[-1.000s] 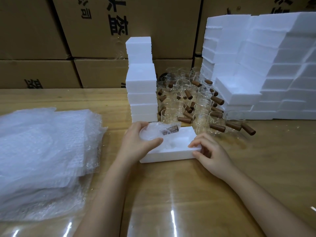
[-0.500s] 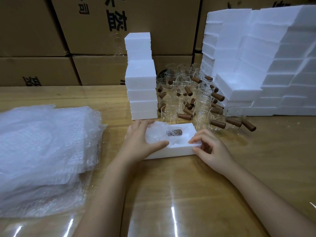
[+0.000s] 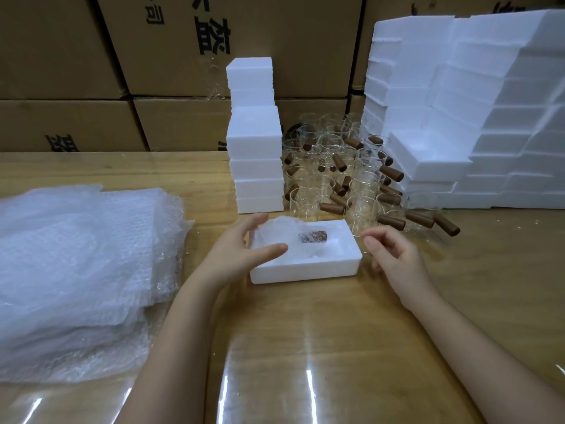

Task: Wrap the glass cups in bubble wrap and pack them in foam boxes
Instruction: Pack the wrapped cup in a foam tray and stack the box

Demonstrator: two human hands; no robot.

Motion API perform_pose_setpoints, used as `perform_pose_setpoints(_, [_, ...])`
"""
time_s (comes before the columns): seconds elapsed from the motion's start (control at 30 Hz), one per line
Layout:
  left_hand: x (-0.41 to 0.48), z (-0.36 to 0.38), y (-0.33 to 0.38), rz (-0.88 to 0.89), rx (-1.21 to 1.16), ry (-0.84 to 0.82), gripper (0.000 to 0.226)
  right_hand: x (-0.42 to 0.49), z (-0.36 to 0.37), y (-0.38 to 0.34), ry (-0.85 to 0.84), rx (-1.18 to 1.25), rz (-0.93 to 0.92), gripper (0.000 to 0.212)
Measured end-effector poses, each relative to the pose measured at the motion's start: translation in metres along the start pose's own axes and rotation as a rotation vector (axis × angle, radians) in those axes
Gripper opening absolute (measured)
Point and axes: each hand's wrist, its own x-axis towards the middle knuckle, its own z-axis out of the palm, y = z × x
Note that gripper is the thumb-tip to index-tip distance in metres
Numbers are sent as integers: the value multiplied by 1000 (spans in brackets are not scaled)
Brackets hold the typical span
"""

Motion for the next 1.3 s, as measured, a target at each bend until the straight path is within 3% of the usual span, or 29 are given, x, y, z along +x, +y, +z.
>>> perform_pose_setpoints(0.23, [2,0,-4,4,42,-2,71,0,0,-3,-213,-137,12,16])
perform_pose_setpoints(0.67, [2,1,-2,69,87,15,57,4,1,6,-224,-157,6,14])
perform_pose_setpoints(0.8, [-2,4,17,234,6,139,29,5,-1,7,-240,-152,10,19])
perform_pose_setpoints(0.87, [-4,5,24,310,135,181,20,6,-1,7,-245,-140,17,22])
perform_pose_setpoints(1.07, [-5,25,23,366,679,82,44,6,-1,9,-244,-123,13,22])
perform_pose_setpoints(1.3, [-1,45,32,234,924,129,30,7,-1,11,-246,-126,12,23])
